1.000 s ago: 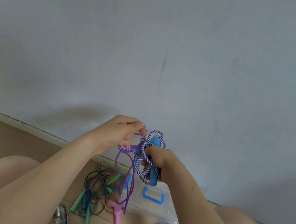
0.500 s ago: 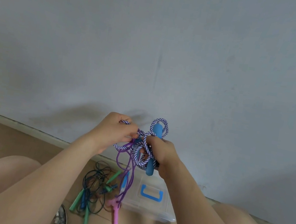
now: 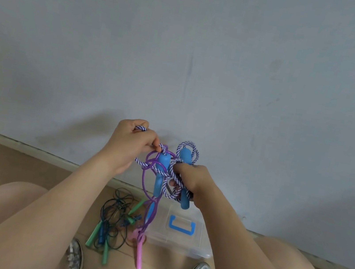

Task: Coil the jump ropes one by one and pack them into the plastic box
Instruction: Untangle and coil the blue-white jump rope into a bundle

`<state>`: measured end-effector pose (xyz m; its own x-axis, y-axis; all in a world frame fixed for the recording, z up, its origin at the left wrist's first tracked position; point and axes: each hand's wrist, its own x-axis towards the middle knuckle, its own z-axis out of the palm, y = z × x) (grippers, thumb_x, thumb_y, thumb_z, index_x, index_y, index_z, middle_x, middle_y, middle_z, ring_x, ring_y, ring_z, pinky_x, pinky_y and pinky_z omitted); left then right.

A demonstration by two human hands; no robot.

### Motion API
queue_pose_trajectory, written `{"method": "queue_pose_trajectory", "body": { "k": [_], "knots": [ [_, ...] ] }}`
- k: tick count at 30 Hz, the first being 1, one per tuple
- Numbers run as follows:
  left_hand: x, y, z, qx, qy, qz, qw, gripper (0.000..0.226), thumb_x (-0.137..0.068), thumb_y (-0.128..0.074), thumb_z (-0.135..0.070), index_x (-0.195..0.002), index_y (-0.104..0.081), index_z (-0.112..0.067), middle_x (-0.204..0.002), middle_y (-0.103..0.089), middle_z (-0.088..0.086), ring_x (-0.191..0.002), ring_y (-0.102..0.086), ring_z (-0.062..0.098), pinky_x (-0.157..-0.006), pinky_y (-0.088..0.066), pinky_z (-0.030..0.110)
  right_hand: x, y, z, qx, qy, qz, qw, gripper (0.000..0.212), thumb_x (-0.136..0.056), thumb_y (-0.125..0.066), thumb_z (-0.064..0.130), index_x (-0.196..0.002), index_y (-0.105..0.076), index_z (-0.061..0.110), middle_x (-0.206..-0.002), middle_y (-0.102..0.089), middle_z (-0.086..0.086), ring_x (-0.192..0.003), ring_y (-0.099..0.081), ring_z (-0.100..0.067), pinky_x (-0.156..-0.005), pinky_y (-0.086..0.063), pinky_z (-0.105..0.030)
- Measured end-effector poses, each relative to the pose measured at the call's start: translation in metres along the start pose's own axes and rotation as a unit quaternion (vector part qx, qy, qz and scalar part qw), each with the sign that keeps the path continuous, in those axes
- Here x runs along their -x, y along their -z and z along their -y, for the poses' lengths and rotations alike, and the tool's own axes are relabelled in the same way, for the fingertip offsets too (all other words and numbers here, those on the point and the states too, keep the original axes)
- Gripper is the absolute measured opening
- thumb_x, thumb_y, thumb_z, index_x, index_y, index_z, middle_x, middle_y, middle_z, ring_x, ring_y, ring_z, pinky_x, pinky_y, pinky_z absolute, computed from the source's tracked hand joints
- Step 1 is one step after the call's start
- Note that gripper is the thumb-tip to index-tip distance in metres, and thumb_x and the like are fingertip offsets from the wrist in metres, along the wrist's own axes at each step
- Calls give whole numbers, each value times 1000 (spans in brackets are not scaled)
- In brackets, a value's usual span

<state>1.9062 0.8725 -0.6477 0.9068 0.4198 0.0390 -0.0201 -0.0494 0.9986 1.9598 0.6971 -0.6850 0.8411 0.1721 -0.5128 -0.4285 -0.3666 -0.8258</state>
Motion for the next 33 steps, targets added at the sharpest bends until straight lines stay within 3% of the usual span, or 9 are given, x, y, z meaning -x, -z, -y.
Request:
{"method": "queue_pose_trajectory", "body": {
  "k": [4, 8, 13, 18, 20, 22, 25, 29, 33],
  "knots": [
    [2, -2, -1, -42, -2, 14, 999, 25, -83, -44, 20, -69, -38, 0, -71, -61, 23, -63, -69, 33, -77, -61, 46, 2, -1, 7, -129, -6, 106, 986, 27, -94, -65, 30, -101, -79, 8, -82, -68, -16, -62, -58, -25, -60, -49, -34],
    [10, -9, -6, -44, -19, 79, 996, 27, -79, -41, 23, -70, -39, -2, -69, -64, 22, -59, -62, 35, -62, -54, 34, 7, -8, 5, -71, -17, 139, 988, 27, -95, -65, 33, -94, -71, 7, -74, -67, -14, -55, -56, -24, -56, -48, -32],
    [9, -8, -13, 121, 41, 84, 988, 39, -89, -48, 20, -68, -41, -13, -85, -73, 23, -77, -68, 36, -91, -62, 48, 10, -8, 7, -6, -12, 70, 997, 22, -97, -65, 25, -89, -66, 4, -69, -69, -14, -46, -56, -21, -52, -53, -31],
    [1, 3, -20, 293, 36, 38, 955, 38, -86, -69, 11, -71, -48, -18, -116, -76, 18, -110, -75, 33, -103, -55, 48, 4, -8, 3, 130, 6, -3, 992, 41, -69, -76, 26, -99, -71, 0, -93, -78, -17, -70, -67, -27, -65, -58, -37],
    [0, 3, -14, 226, 13, -7, 974, 32, -89, -76, -2, -68, -63, -22, -122, -77, 7, -119, -72, 23, -104, -52, 38, 1, -7, 2, 109, 13, -15, 994, 39, -68, -74, 23, -99, -71, 0, -92, -78, -19, -68, -65, -26, -65, -60, -40],
    [-2, 1, -4, 137, -18, -82, 987, 16, -92, -79, -11, -83, -78, -24, -121, -78, 0, -115, -72, 8, -96, -53, 23, 1, -4, 5, 108, 22, -34, 993, 35, -69, -74, 21, -97, -71, 1, -83, -74, -16, -65, -63, -26, -62, -56, -37],
    [-9, 6, 10, 21, -78, -167, 983, 10, -95, -69, -8, -91, -76, -15, -123, -75, -1, -110, -68, -6, -88, -52, 11, 0, 4, 6, 181, 60, -82, 978, 17, -78, -73, 19, -88, -63, 10, -75, -62, -4, -62, -59, -19, -54, -46, -27],
    [-12, 14, 22, -233, -157, -230, 932, 19, -79, -66, -15, -66, -55, -6, -92, -63, 2, -122, -58, 23, -97, -46, 37, 2, 11, 9, 158, 131, -142, 968, 15, -80, -70, 19, -75, -57, 13, -66, -58, -1, -58, -54, -19, -51, -39, -24],
    [-5, 9, 31, -415, -47, -129, 899, 28, -83, -70, -21, -63, -52, -18, -95, -55, -3, -137, -37, 20, -119, -15, 70, 8, 13, 21, -21, 153, -120, 981, 16, -68, -73, 21, -74, -63, 10, -65, -59, -9, -62, -66, -35, -59, -49, -36]
  ]
}}
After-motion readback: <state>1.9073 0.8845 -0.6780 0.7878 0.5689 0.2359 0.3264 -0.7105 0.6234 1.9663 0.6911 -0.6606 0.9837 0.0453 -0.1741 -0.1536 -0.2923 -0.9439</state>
